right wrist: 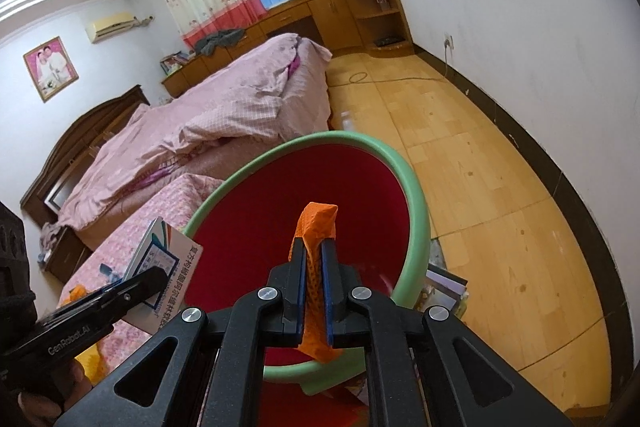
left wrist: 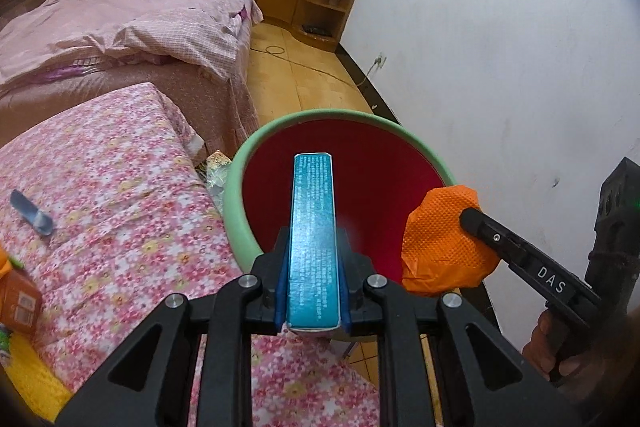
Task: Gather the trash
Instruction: 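Carry the box and orange net to the red bucket and release both, then move both open grippers back over the bed toward the yellow foam nets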
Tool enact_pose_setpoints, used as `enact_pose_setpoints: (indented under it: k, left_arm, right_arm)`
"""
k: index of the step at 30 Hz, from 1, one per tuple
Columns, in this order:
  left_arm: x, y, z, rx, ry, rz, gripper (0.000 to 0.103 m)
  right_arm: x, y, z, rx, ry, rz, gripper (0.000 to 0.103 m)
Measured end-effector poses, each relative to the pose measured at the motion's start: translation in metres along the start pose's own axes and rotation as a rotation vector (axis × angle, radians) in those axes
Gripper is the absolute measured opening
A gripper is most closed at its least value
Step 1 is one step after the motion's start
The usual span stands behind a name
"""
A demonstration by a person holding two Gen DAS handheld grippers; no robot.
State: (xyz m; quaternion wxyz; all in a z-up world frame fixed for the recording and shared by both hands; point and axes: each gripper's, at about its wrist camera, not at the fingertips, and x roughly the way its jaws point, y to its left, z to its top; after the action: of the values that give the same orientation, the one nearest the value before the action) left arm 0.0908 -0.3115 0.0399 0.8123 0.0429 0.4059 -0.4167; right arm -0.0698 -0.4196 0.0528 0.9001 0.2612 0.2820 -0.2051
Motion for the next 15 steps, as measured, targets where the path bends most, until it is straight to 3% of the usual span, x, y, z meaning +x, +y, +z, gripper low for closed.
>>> enact_pose_setpoints:
  k: [2, 6, 15]
  left_arm:
    - [0.001, -0.001, 0.000, 0.007, -0.003, 0.005, 0.019]
    - [0.002, -0.005, 0.002, 0.021, -0.007, 0.021, 0.034]
    - [-0.012, 0.001, -0.003, -0.004, -0.011, 0.033, 0.034]
  right_arm:
    - [0.000, 0.000, 0.000, 0.007, 0.001, 0.004, 0.013]
    - [-0.002, 0.000, 0.000, 0.020, -0.002, 0.011, 0.022]
    - [-0.014, 0.004, 0.000, 0.029, -0.014, 0.023, 0.028]
